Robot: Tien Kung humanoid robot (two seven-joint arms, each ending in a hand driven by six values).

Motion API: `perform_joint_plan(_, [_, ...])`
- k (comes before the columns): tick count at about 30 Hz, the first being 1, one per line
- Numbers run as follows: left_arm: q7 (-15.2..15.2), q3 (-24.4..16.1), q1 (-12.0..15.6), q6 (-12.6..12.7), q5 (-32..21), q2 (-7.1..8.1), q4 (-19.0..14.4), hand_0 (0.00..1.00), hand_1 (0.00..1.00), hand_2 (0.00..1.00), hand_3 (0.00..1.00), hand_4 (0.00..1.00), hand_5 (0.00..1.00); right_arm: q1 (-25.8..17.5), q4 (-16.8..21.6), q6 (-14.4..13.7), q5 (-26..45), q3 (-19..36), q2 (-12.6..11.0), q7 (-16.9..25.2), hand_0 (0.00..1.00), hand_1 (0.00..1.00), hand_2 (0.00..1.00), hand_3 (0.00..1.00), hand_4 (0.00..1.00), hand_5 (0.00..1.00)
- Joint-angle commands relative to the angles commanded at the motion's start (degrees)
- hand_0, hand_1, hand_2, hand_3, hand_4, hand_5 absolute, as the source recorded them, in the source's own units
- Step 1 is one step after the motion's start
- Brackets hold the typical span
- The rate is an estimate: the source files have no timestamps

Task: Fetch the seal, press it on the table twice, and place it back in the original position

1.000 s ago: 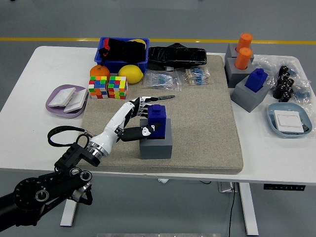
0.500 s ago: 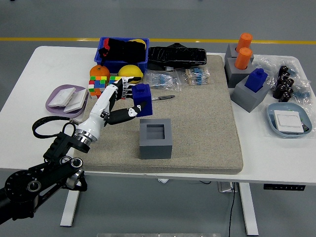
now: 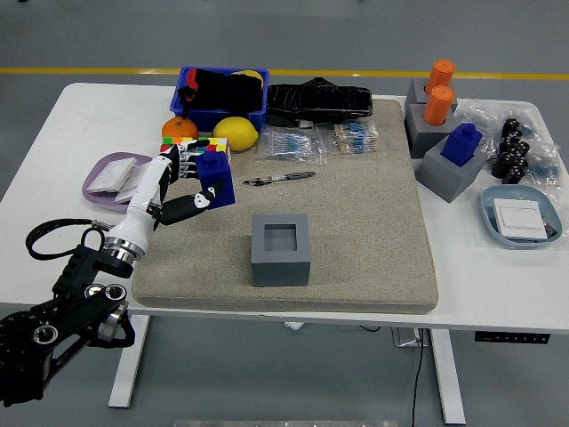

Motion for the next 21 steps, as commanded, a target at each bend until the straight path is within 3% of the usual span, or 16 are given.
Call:
perform_joint_plan(10, [-1.3,0.9,1.3,0.4,-0.2,-0.54,4.0,0.540,0.462,0.509,0.785,0.583,0.002,0.0,0.0,0.0,0.0,0.0,0.1,0.1,0.791,0.700,0.673,0.648,0.812,0.463])
perform_joint_plan(21, [-1.8,1.9,2.9,0.2,-0.8,-0.43,5.7,0.544,0.465,0.507,0.781,0.581,0.002,0.0,0.0,0.0,0.0,0.1,0.2,0.1,0.791,0.700,0.673,0.648,0.813,0.464])
